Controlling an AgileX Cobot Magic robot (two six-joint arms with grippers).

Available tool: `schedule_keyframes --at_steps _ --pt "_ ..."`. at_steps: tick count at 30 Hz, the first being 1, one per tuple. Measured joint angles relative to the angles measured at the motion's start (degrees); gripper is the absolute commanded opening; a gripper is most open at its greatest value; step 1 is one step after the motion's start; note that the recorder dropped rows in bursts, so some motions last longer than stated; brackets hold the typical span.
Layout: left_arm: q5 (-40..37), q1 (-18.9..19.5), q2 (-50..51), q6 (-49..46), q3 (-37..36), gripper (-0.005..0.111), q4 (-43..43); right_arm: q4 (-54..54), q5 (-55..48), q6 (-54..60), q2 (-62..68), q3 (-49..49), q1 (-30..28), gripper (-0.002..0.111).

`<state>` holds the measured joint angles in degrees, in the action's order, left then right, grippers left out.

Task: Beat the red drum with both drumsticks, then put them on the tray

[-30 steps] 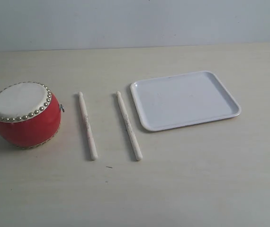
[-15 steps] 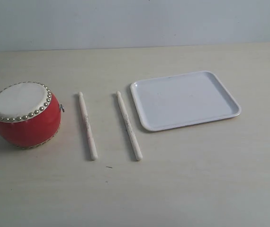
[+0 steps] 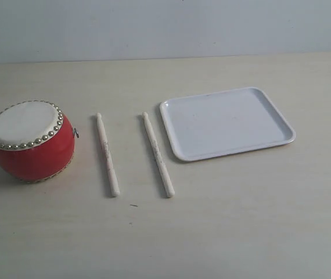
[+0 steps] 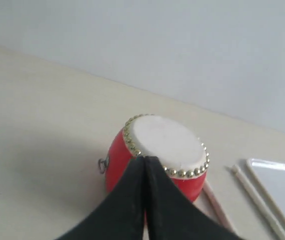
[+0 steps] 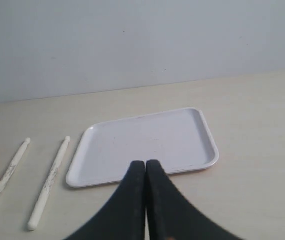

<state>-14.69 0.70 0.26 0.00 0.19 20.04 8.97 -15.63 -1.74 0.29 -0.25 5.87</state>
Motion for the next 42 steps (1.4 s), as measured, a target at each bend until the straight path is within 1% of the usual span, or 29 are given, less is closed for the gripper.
schedule_keyframes --at_steps 3,9,14,16,19,22,25,28,31,37,39,42 --pt "2.5 0.0 0.0 0.0 0.0 0.000 4.5 2.0 0.0 0.0 0.0 0.0 0.0 0.000" --pt "4.9 0.0 0.0 0.6 0.0 0.000 16.3 6.4 0.1 0.0 0.0 0.0 0.0 0.000" --pt "5.6 0.0 0.0 0.0 0.0 0.000 19.8 7.3 0.3 0.0 0.0 0.0 0.0 0.000" --pt "3.4 0.0 0.0 -2.0 1.6 0.000 20.4 7.4 0.8 0.0 0.0 0.0 0.0 0.000" --pt "-0.6 0.0 0.0 -7.5 6.7 0.000 22.9 7.6 1.7 0.0 0.0 0.0 0.0 0.000" --pt "-3.5 0.0 0.2 -16.4 12.7 0.000 29.8 7.6 2.2 0.0 0.0 0.0 0.0 0.000" --pt "-6.3 0.0 2.7 -29.8 18.9 0.000 38.2 7.6 2.5 0.0 0.0 0.0 0.0 0.000" --pt "-9.7 0.0 7.6 -39.5 24.3 0.000 44.1 7.7 2.6 0.0 0.0 0.0 0.0 0.000" --pt "-15.2 0.0 14.5 -42.5 29.3 0.000 45.8 7.7 2.7 0.0 0.0 0.0 0.0 0.000" --pt "-31.5 0.0 33.8 -43.5 40.6 0.000 45.6 8.4 2.9 -0.1 0.0 0.0 0.0 0.000" --pt "-34.2 0.0 39.6 -42.8 44.3 0.000 44.7 8.5 2.9 -0.1 0.0 0.0 0.0 0.000" --pt "-35.7 -0.6 47.8 -41.0 49.2 0.000 40.5 8.9 2.9 -0.2 0.0 0.0 0.0 0.000"
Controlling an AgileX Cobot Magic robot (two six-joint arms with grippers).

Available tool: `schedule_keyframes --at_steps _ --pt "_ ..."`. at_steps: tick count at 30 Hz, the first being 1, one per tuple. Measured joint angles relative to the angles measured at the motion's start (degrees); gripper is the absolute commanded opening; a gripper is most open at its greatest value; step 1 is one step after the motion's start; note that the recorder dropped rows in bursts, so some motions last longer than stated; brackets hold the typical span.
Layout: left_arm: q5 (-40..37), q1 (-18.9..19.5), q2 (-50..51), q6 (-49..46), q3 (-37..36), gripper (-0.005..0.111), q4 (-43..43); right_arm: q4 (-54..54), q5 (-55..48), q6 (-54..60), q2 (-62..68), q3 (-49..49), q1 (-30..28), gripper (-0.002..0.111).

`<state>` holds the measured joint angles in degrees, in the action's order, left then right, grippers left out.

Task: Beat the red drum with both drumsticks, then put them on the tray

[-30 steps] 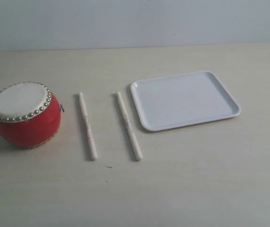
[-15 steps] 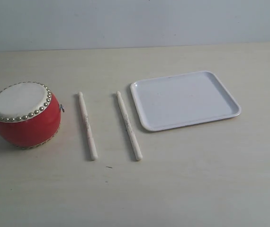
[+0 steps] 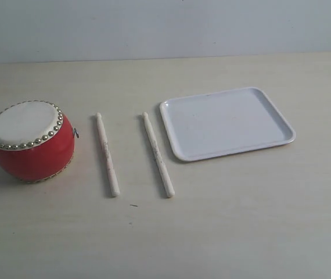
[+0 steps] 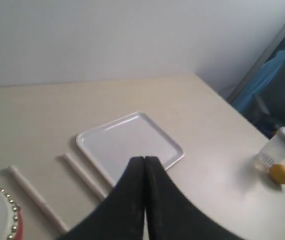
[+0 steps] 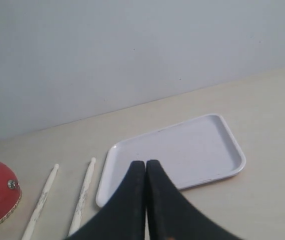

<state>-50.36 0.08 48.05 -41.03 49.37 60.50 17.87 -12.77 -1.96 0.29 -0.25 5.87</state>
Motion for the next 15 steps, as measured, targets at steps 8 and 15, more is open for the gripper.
schedule_keyframes --at_steps 8,15 --pt "5.6 -14.5 14.0 16.9 10.8 0.000 -24.8 0.1 0.1 0.0 0.0 0.0 0.0 0.000" --pt "3.6 -36.7 25.8 55.1 14.5 0.000 -69.8 0.2 0.1 0.0 0.0 0.0 0.0 0.000"
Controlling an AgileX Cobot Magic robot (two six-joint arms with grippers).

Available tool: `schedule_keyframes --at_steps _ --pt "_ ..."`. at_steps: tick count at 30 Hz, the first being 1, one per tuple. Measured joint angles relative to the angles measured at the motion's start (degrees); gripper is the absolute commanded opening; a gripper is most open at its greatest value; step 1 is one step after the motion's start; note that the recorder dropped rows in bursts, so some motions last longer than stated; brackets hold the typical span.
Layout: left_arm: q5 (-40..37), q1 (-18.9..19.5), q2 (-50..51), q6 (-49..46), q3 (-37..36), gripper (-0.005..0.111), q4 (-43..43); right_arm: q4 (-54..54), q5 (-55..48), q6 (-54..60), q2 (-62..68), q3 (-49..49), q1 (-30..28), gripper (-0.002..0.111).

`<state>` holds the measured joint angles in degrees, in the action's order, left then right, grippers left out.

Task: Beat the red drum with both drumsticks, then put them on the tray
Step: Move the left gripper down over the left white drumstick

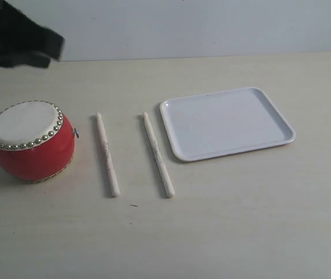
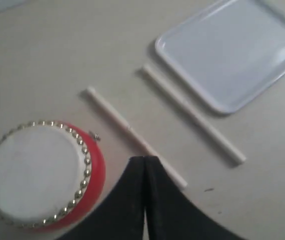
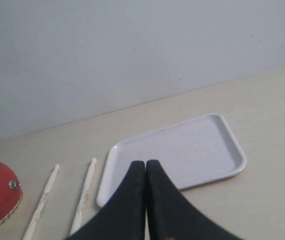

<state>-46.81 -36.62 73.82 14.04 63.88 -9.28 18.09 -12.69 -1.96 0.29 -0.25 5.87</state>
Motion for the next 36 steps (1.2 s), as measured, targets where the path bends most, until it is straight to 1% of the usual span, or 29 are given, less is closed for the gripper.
schedule_keyframes --at_steps 2,3,6,9,12,16,19,21,24,26,27,32,36 --pt "-2.0 -3.7 4.2 6.4 0.0 0.000 -5.0 0.0 0.0 0.0 0.0 0.0 0.0 0.000" --pt "-2.4 -4.8 6.6 8.1 0.0 0.000 -5.6 0.0 0.0 0.0 0.0 0.0 0.0 0.000" --pt "-1.5 -6.1 13.2 10.3 0.0 0.000 -5.0 0.0 -0.7 0.0 0.0 0.0 0.0 0.000" --pt "-0.8 -6.2 19.7 11.0 0.1 0.000 -4.7 0.0 -1.5 0.0 0.0 0.0 0.0 0.000" --pt "0.9 -5.7 23.9 12.3 0.2 0.000 -4.6 0.0 -1.6 0.0 0.0 0.0 0.0 0.000" --pt "6.3 -4.6 26.1 15.8 0.2 0.000 -4.1 0.0 -1.7 0.0 0.0 0.0 0.0 0.000" --pt "9.7 -3.0 26.3 16.8 0.2 0.001 -2.2 0.0 -1.7 0.0 0.0 0.0 0.0 0.000" --pt "10.6 -1.8 26.3 17.1 0.4 0.008 -0.5 0.0 -1.9 0.0 0.0 0.0 0.0 0.000" --pt "11.4 -0.5 27.3 17.4 0.5 0.029 2.0 0.0 -2.1 0.0 0.0 0.0 0.0 0.000" --pt "11.9 -0.1 28.4 17.4 0.5 0.039 2.9 0.0 -2.1 0.0 0.0 0.0 0.0 0.000" --pt "12.3 0.0 29.0 17.4 0.5 0.042 3.2 0.0 -2.1 0.0 0.0 0.0 0.0 0.000" --pt "13.8 0.0 32.0 17.4 1.0 0.039 4.8 0.0 -2.1 0.0 0.0 0.0 0.0 0.000" --pt "13.8 0.0 34.9 17.5 2.4 0.039 4.8 0.2 -2.1 0.0 0.0 0.0 0.0 0.000"
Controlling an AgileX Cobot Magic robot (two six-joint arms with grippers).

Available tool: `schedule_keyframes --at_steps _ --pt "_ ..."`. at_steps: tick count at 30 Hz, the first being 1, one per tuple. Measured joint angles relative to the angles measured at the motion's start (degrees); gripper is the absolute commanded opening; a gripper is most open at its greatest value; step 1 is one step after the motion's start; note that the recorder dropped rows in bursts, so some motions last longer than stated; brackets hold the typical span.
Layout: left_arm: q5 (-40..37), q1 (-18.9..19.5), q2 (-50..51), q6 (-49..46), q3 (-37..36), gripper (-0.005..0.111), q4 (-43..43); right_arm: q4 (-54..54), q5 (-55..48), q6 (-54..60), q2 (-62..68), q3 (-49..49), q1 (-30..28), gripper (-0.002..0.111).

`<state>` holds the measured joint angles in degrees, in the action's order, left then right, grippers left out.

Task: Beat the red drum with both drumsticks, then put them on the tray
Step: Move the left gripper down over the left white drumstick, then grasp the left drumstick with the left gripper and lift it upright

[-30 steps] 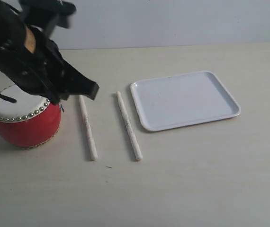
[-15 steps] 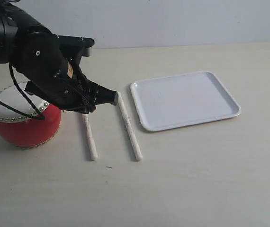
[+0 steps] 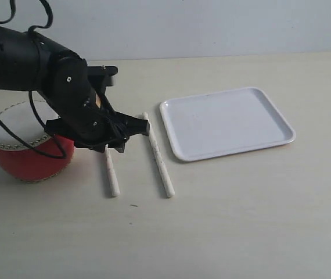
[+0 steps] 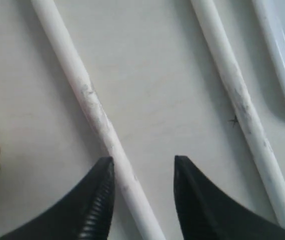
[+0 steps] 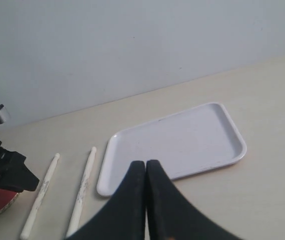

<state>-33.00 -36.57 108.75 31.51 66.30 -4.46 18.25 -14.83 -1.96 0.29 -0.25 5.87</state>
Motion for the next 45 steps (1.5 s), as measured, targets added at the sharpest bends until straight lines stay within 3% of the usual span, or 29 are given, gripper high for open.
schedule_keyframes --at_steps 9,22,37,45 --pt "0.2 0.0 4.3 0.1 3.4 0.039 0.2 0.4 -0.4 0.0 0.0 0.0 0.0 0.000" --pt "-0.8 4.2 5.7 0.2 4.5 0.039 -1.3 1.3 -0.5 0.0 0.0 0.0 0.0 0.000" --pt "0.5 4.3 10.1 0.4 4.6 0.039 -2.0 1.3 -0.6 0.0 0.0 0.0 0.0 0.000" --pt "5.1 4.3 11.6 0.5 5.5 0.036 -2.5 1.3 -0.7 0.0 0.0 0.0 0.0 0.000"
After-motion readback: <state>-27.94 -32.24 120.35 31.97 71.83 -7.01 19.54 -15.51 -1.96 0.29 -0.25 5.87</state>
